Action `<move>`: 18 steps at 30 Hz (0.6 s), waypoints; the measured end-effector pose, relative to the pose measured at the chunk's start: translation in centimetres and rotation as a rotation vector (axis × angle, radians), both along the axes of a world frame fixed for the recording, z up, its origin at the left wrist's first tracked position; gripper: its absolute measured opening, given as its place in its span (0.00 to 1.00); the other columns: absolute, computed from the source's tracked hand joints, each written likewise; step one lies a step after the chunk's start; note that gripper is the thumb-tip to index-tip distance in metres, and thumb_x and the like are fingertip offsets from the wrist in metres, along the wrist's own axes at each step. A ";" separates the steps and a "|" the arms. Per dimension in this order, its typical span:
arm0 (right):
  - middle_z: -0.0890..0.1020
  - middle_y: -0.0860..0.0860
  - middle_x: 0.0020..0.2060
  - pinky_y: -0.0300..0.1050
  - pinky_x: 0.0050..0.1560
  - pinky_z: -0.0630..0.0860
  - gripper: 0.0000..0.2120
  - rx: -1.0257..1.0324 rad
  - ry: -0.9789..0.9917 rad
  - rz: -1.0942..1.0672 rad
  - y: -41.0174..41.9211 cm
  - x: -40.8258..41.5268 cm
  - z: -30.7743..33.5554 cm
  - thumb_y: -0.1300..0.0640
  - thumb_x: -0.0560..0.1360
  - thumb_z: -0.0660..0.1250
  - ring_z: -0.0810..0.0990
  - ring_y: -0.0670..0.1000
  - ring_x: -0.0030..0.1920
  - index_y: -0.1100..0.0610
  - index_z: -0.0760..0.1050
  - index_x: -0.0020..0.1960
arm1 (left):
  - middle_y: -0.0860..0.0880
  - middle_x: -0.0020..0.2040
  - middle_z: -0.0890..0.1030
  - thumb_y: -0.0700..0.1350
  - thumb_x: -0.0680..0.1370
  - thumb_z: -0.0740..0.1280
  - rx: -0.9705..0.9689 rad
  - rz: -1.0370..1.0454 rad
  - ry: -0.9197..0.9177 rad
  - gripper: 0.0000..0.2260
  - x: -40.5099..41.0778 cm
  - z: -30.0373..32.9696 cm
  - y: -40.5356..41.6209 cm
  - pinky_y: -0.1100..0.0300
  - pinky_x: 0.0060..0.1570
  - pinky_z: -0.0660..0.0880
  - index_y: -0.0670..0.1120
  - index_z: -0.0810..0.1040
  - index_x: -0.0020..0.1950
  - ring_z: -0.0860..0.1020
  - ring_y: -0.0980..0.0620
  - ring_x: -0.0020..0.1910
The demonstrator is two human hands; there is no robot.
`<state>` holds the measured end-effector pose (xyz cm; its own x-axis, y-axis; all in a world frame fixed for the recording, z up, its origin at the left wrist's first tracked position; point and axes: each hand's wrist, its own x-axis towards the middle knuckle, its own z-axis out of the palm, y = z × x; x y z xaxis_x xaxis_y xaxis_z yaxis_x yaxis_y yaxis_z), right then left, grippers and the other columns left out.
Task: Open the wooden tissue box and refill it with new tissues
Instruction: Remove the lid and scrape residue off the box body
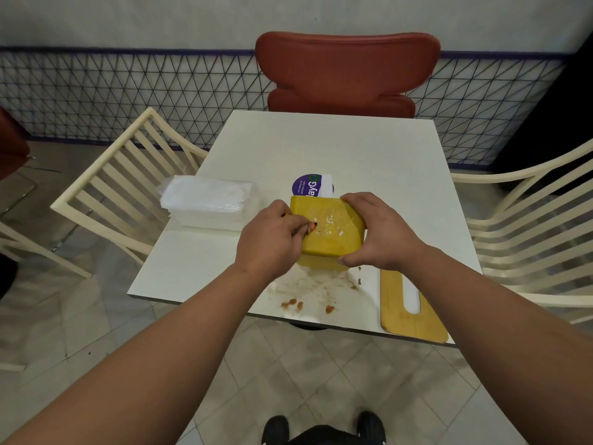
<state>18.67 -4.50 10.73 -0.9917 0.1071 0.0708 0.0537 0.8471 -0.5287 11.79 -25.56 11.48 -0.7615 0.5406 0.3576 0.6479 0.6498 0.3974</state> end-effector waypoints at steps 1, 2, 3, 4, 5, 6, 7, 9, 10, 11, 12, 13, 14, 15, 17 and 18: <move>0.65 0.46 0.69 0.42 0.60 0.68 0.53 0.004 -0.001 -0.002 0.0 0.0 0.0 0.46 0.54 0.81 0.67 0.49 0.67 0.49 0.61 0.74 | 0.50 0.45 0.75 0.51 0.77 0.66 0.009 0.033 -0.037 0.09 -0.4 0.3 0.4 0.56 0.39 0.75 0.51 0.84 0.51 0.76 0.49 0.42; 0.65 0.45 0.69 0.43 0.60 0.69 0.53 0.006 -0.004 -0.004 -0.1 0.0 0.0 0.46 0.54 0.81 0.67 0.49 0.67 0.49 0.61 0.74 | 0.50 0.45 0.75 0.52 0.78 0.66 0.040 0.079 -0.096 0.09 -0.8 0.7 0.7 0.58 0.41 0.74 0.52 0.84 0.51 0.75 0.50 0.42; 0.65 0.45 0.69 0.44 0.61 0.70 0.53 0.007 -0.007 -0.006 0.0 -0.1 -0.1 0.46 0.54 0.80 0.67 0.49 0.67 0.49 0.61 0.74 | 0.52 0.45 0.76 0.53 0.77 0.66 0.093 0.136 -0.167 0.09 -0.9 1.2 1.0 0.61 0.41 0.72 0.52 0.84 0.50 0.75 0.53 0.42; 0.65 0.45 0.69 0.45 0.61 0.71 0.53 0.006 -0.010 -0.009 0.0 -0.1 -0.1 0.45 0.53 0.80 0.67 0.49 0.67 0.48 0.61 0.74 | 0.53 0.43 0.78 0.53 0.77 0.66 0.178 0.198 -0.264 0.08 -1.2 1.4 1.2 0.66 0.41 0.70 0.53 0.84 0.47 0.75 0.57 0.41; 0.65 0.45 0.69 0.46 0.60 0.72 0.53 0.002 -0.009 -0.009 -0.1 -0.1 -0.1 0.45 0.53 0.80 0.67 0.49 0.67 0.48 0.61 0.74 | 0.56 0.42 0.79 0.52 0.76 0.67 0.297 0.257 -0.381 0.07 -1.2 1.6 1.4 0.69 0.40 0.70 0.53 0.83 0.44 0.75 0.59 0.41; 0.65 0.44 0.69 0.45 0.60 0.72 0.53 -0.002 -0.007 -0.009 0.0 -0.1 -0.1 0.46 0.53 0.80 0.67 0.49 0.67 0.48 0.61 0.74 | 0.58 0.40 0.81 0.51 0.75 0.68 0.435 0.301 -0.513 0.06 -1.0 1.8 1.6 0.69 0.43 0.72 0.54 0.82 0.40 0.77 0.59 0.41; 0.65 0.44 0.69 0.45 0.59 0.71 0.53 -0.005 -0.004 -0.009 0.0 -0.1 -0.1 0.46 0.54 0.80 0.67 0.49 0.66 0.48 0.61 0.74 | 0.58 0.39 0.81 0.50 0.75 0.68 0.536 0.322 -0.586 0.06 -0.8 1.8 1.8 0.66 0.46 0.75 0.55 0.81 0.38 0.78 0.58 0.42; 0.65 0.44 0.69 0.43 0.58 0.70 0.53 -0.005 -0.006 -0.012 0.0 -0.1 0.0 0.47 0.54 0.80 0.67 0.48 0.66 0.48 0.61 0.74 | 0.56 0.42 0.81 0.48 0.75 0.65 0.523 0.300 -0.558 0.07 -0.1 1.2 2.1 0.63 0.45 0.75 0.58 0.82 0.41 0.79 0.57 0.44; 0.65 0.44 0.69 0.42 0.57 0.70 0.53 -0.004 -0.006 -0.014 -0.1 -0.1 0.0 0.47 0.54 0.81 0.67 0.48 0.66 0.48 0.61 0.75 | 0.53 0.45 0.79 0.48 0.77 0.63 0.438 0.270 -0.486 0.08 0.4 1.0 2.2 0.67 0.42 0.72 0.58 0.82 0.48 0.77 0.57 0.44; 0.65 0.45 0.69 0.42 0.57 0.70 0.53 -0.001 -0.004 -0.014 0.0 -0.1 0.1 0.47 0.54 0.81 0.67 0.48 0.66 0.48 0.61 0.75 | 0.51 0.48 0.75 0.49 0.78 0.62 0.356 0.250 -0.404 0.11 0.7 0.6 2.2 0.69 0.41 0.68 0.56 0.80 0.58 0.74 0.57 0.44; 0.65 0.45 0.69 0.42 0.58 0.70 0.53 0.003 -0.003 -0.012 0.0 -0.1 0.1 0.47 0.54 0.81 0.67 0.48 0.66 0.49 0.61 0.75 | 0.50 0.50 0.72 0.49 0.79 0.61 0.317 0.242 -0.351 0.14 0.9 0.3 2.2 0.69 0.42 0.66 0.54 0.75 0.65 0.71 0.57 0.44; 0.65 0.45 0.69 0.43 0.58 0.70 0.53 0.005 -0.004 -0.009 0.0 -0.1 0.1 0.47 0.54 0.81 0.67 0.48 0.66 0.49 0.61 0.75 | 0.50 0.51 0.70 0.48 0.80 0.60 0.303 0.240 -0.313 0.17 1.0 0.2 2.2 0.69 0.44 0.65 0.53 0.71 0.69 0.70 0.57 0.44; 0.65 0.45 0.69 0.43 0.58 0.71 0.53 0.005 -0.005 -0.007 0.0 -0.1 0.2 0.47 0.54 0.81 0.67 0.48 0.66 0.49 0.61 0.74 | 0.50 0.51 0.69 0.48 0.80 0.60 0.299 0.230 -0.282 0.19 0.9 0.0 2.2 0.67 0.46 0.66 0.53 0.69 0.71 0.70 0.56 0.45; 0.65 0.45 0.69 0.44 0.59 0.71 0.53 0.005 -0.005 -0.008 0.0 -0.1 0.2 0.47 0.54 0.81 0.67 0.48 0.66 0.48 0.61 0.74 | 0.50 0.52 0.69 0.48 0.80 0.61 0.296 0.211 -0.239 0.19 1.0 -0.1 2.2 0.64 0.47 0.69 0.53 0.69 0.71 0.71 0.55 0.46; 0.65 0.45 0.69 0.44 0.59 0.71 0.53 0.003 -0.005 -0.012 0.0 -0.1 0.2 0.48 0.55 0.81 0.67 0.49 0.66 0.49 0.61 0.74 | 0.49 0.57 0.69 0.48 0.80 0.61 0.257 0.154 -0.146 0.17 1.0 -0.5 2.2 0.56 0.49 0.75 0.52 0.73 0.68 0.74 0.51 0.51; 0.65 0.45 0.69 0.43 0.60 0.70 0.53 0.002 -0.005 -0.011 0.0 -0.2 0.2 0.48 0.55 0.81 0.67 0.48 0.66 0.49 0.61 0.74 | 0.49 0.61 0.69 0.48 0.80 0.61 0.221 0.134 -0.107 0.16 1.0 -0.8 2.2 0.53 0.49 0.77 0.50 0.74 0.67 0.74 0.50 0.53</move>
<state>18.52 -4.55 10.92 -0.9908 0.1181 0.0662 0.0658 0.8475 -0.5266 12.76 -23.32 10.66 -0.8608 0.3501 0.3693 0.5086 0.6168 0.6007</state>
